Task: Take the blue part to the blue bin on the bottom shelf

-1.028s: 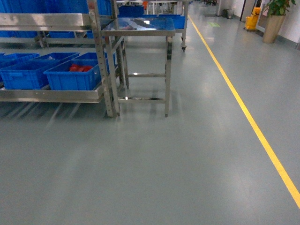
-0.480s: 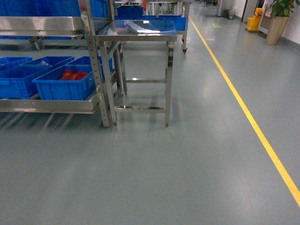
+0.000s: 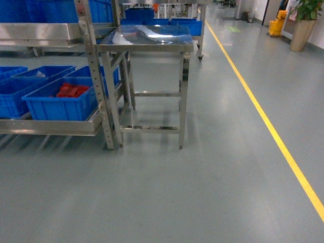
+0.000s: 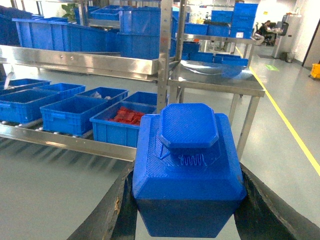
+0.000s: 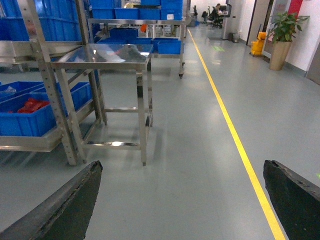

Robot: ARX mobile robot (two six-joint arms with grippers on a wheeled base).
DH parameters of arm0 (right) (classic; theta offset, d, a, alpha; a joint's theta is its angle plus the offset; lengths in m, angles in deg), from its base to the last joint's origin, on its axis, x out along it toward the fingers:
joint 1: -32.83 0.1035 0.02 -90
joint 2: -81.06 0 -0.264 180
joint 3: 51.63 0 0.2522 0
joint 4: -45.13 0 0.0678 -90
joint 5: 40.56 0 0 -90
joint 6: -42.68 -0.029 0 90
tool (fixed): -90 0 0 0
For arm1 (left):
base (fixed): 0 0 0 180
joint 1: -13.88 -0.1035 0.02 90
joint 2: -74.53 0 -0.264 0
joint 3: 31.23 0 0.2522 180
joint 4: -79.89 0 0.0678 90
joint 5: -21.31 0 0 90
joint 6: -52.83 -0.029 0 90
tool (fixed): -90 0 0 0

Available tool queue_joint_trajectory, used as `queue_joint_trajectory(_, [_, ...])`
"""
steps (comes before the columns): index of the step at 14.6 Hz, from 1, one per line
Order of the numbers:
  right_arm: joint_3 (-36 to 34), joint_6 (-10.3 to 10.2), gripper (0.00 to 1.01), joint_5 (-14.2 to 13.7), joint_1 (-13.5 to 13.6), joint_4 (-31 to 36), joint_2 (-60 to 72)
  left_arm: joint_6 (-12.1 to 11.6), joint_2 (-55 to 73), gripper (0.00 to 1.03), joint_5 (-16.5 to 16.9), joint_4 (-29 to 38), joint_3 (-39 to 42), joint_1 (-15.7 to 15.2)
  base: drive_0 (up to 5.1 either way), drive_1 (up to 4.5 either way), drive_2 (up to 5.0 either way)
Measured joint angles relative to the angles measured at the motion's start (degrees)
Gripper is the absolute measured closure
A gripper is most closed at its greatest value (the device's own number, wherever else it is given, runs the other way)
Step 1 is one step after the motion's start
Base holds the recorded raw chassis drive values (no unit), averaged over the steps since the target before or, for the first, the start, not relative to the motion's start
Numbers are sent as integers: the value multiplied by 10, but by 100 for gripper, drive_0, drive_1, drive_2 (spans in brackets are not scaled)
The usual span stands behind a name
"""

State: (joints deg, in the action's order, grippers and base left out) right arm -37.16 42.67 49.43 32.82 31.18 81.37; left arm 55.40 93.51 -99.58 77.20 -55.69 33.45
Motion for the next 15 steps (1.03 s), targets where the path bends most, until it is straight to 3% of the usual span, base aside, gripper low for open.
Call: queue_joint_trajectory(15, [0,0,3,0,0,-1,0,0,0,59,0,1,0,0,0,430,-430])
